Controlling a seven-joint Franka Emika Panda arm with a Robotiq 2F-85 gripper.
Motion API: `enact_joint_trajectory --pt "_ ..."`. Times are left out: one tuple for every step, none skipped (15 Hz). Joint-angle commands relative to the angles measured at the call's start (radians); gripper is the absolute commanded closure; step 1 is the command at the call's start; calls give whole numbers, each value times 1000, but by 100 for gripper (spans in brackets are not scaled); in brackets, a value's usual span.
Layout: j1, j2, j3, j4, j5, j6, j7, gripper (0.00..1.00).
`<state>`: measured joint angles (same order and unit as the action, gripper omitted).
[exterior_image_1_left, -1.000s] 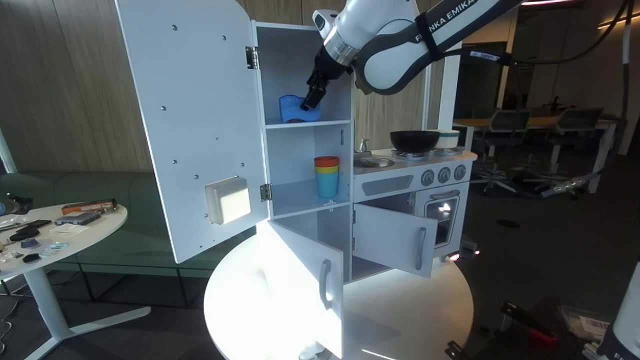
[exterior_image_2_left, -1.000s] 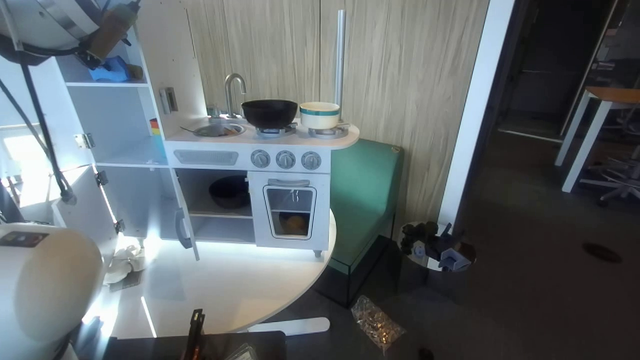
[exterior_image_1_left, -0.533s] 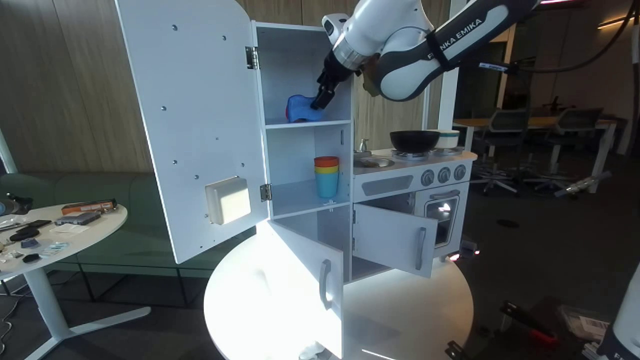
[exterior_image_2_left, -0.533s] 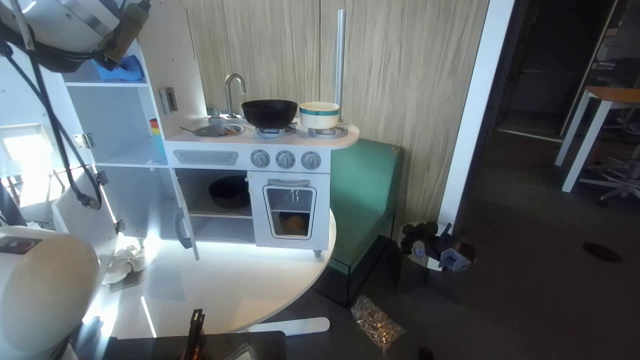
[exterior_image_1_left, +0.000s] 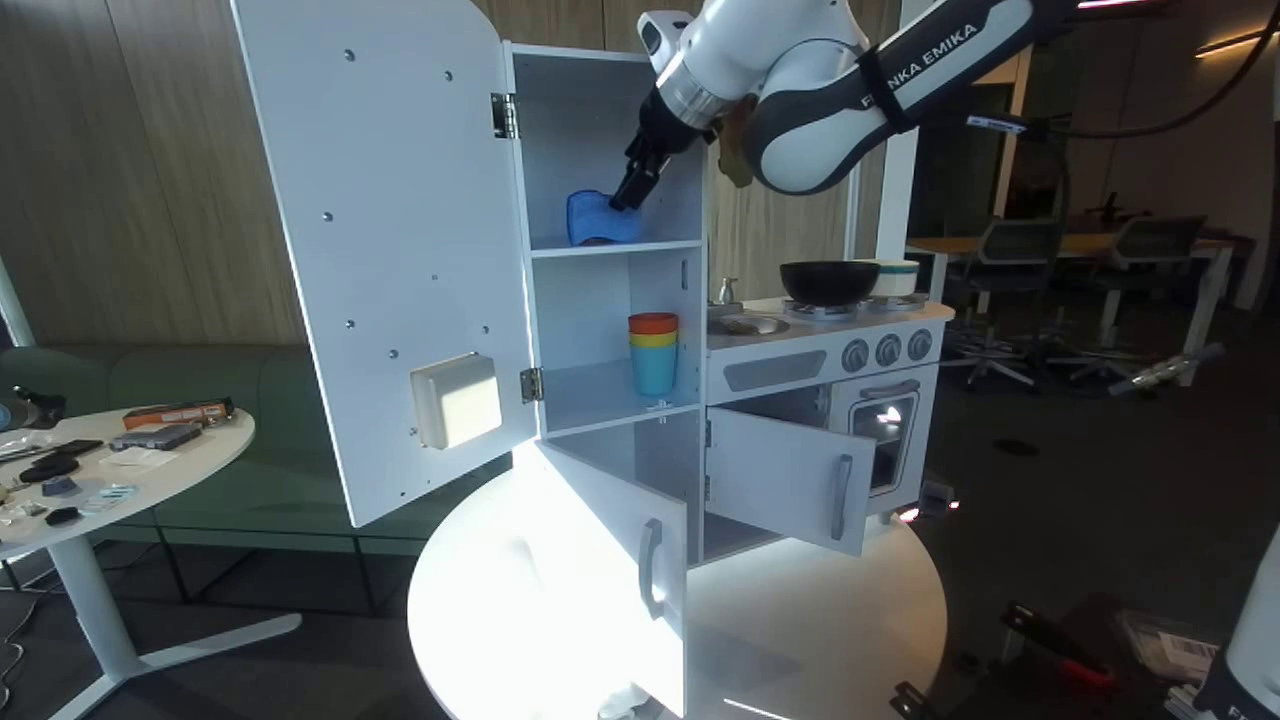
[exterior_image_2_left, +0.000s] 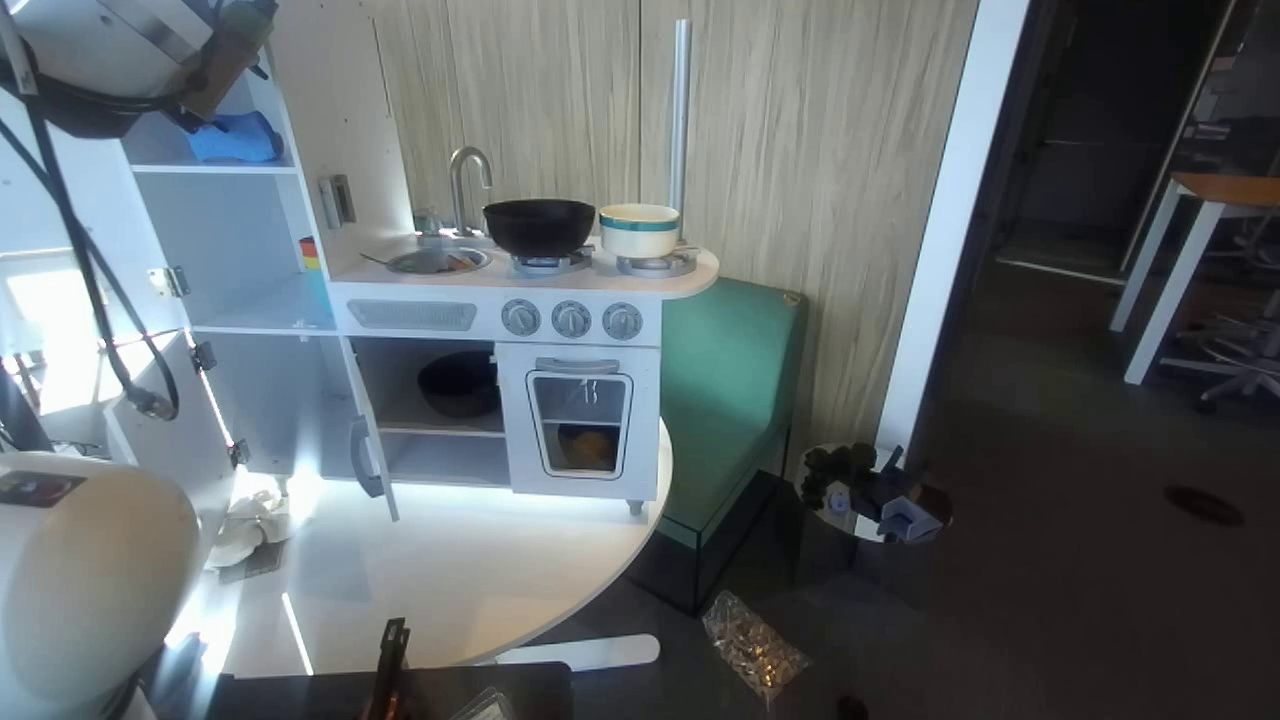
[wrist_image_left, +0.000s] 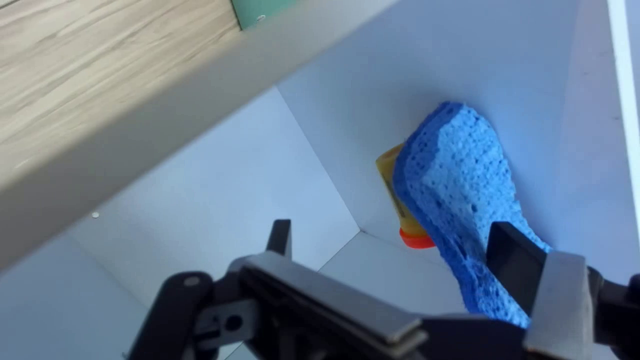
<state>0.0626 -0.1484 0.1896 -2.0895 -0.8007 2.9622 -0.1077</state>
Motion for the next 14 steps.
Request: enact_joint_trajectory --pt "-7 -68 20 -22 -20 -49 66 0" --pt "-6 -73 21 -24 -14 -54 69 0" --pt "-7 -71 21 -25 -7 -64 74 0" --pt "-4 -68 18 -28 4 -69 76 0" --pt "-3 -58 14 -28 14 -78 79 0" --pt "3 -48 9 -31 33 -87 73 0" --pt "2 -41 8 -33 39 -92 80 0" --pt "2 -36 6 -36 46 -93 79 0" --pt "-4 -35 10 -36 34 -94 91 0" --pt "-6 -36 11 -38 31 -94 96 0" --pt "-11 -45 15 -39 14 -94 110 0" --pt "-13 -52 17 -39 4 -91 120 0" --pt "-18 -61 19 -40 -12 -91 134 0" --pt "-22 -69 22 -40 -27 -92 147 0"
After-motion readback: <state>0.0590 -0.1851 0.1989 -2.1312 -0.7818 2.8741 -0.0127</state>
